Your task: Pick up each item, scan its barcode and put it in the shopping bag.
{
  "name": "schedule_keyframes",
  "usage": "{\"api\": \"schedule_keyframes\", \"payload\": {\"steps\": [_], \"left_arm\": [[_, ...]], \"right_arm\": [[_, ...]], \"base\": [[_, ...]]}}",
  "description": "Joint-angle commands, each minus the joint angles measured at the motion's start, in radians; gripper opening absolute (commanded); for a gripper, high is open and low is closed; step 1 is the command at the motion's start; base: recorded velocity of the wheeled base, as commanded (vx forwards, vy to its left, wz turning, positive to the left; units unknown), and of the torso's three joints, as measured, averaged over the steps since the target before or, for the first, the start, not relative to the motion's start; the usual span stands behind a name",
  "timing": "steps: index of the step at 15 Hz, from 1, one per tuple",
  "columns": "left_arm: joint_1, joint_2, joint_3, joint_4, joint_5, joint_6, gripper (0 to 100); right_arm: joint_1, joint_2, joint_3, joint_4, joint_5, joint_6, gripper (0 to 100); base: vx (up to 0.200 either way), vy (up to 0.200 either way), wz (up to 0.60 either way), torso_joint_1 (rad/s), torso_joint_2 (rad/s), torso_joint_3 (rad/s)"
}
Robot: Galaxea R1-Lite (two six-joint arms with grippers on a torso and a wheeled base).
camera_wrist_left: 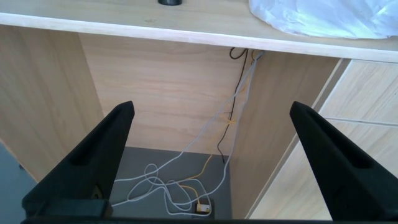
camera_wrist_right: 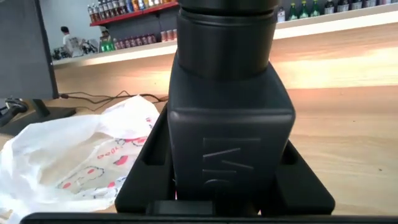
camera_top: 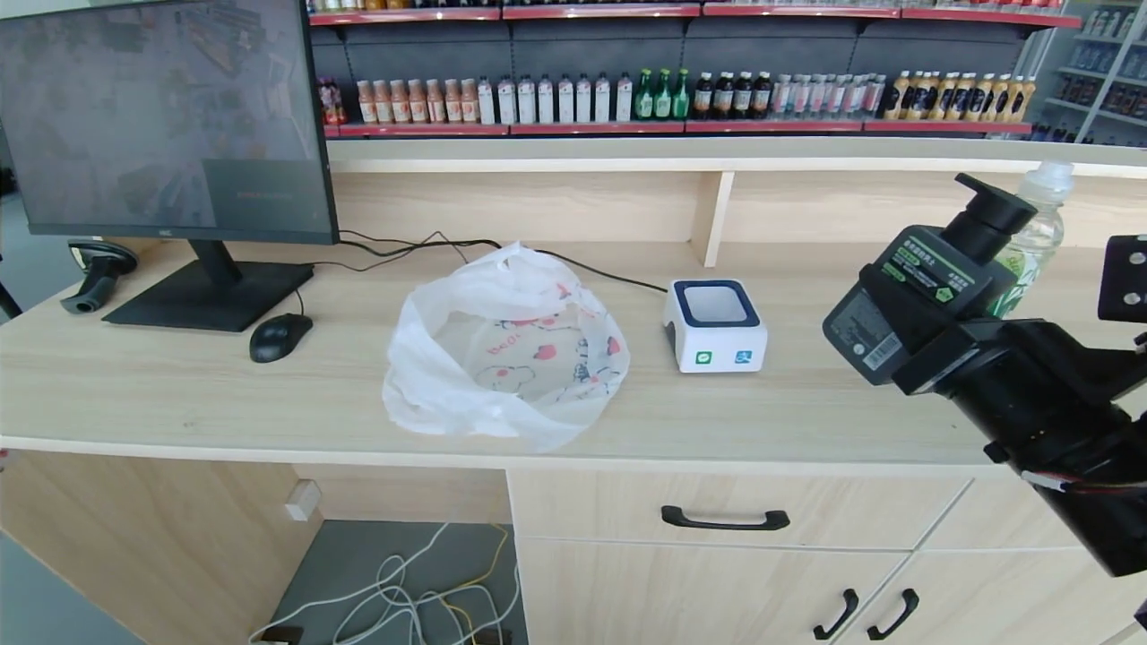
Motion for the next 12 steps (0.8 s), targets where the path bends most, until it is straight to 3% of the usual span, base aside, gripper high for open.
{"api": "schedule_keyframes", "payload": {"steps": [1,5,9,12], "left_arm": [[0.000,0.000,0.000,-0.001,0.000,0.000,100],[0.000,0.000,0.000,-0.001,0.000,-0.001,100],[0.000,0.000,0.000,-0.001,0.002,-0.001,100],[0.000,0.000,0.000,-0.001,0.000,-0.001,100]], "right_arm": [[-0.007,0.004,-0.003,0.001,0.000,-0.001,0],[-0.029,0.081,-0.136,0.001,0.034,-0.006,0],[-0.099,0.161,-0.167,0.001,0.245,-0.144,0],[-0.110,0.246,-0.265,0.001,0.374,-0.244,0]], "base": [[0.000,0.000,0.00,0.000,0.00,0.000],[0.000,0.000,0.00,0.000,0.00,0.000],[0.000,0.000,0.00,0.000,0.00,0.000],[0.000,0.000,0.00,0.000,0.00,0.000]]}}
